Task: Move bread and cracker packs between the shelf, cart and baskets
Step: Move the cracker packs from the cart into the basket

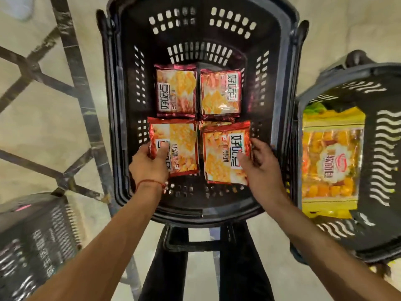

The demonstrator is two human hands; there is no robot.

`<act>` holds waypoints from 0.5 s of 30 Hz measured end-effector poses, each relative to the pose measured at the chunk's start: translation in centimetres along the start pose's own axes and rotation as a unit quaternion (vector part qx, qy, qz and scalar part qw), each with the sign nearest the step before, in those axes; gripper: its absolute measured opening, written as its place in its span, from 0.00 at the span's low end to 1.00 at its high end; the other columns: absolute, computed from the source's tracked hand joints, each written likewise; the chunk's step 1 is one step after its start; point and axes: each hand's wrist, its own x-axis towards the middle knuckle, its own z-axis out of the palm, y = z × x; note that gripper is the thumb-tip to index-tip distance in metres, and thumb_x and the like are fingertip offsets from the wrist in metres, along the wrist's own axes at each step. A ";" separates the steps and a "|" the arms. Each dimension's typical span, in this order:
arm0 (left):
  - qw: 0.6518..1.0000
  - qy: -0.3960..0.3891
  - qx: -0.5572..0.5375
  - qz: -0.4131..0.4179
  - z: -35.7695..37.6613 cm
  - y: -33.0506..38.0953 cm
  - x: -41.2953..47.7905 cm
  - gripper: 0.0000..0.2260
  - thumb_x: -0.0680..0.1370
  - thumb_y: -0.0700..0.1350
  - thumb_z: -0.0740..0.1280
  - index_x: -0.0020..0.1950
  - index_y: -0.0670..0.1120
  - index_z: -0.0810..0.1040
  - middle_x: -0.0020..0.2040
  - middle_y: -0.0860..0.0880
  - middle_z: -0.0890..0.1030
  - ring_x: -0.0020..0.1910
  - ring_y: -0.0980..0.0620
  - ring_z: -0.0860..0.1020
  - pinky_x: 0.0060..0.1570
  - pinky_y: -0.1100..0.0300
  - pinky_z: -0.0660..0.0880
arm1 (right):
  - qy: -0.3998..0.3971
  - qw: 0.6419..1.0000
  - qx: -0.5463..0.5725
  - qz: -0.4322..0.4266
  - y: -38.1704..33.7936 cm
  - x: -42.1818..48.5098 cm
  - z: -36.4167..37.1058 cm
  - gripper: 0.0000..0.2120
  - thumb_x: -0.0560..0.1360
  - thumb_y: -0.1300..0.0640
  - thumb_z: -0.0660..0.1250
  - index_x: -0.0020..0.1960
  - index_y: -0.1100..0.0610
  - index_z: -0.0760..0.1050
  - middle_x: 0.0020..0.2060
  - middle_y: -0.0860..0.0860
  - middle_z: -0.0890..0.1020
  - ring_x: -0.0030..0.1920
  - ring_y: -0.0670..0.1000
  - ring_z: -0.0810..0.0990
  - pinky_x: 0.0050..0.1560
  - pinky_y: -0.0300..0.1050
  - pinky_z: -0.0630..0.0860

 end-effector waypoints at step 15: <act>0.990 -0.059 0.120 -0.046 4.9 -3.9 5.4 0.15 0.83 0.45 0.66 0.67 0.40 0.74 0.61 0.40 0.81 0.63 0.40 0.78 0.60 0.56 0.71 | 0.057 0.986 -0.133 0.087 5.3 5.3 4.2 0.25 0.86 0.54 0.62 0.81 0.52 0.61 0.70 0.55 0.77 0.68 0.58 0.77 0.72 0.60 0.73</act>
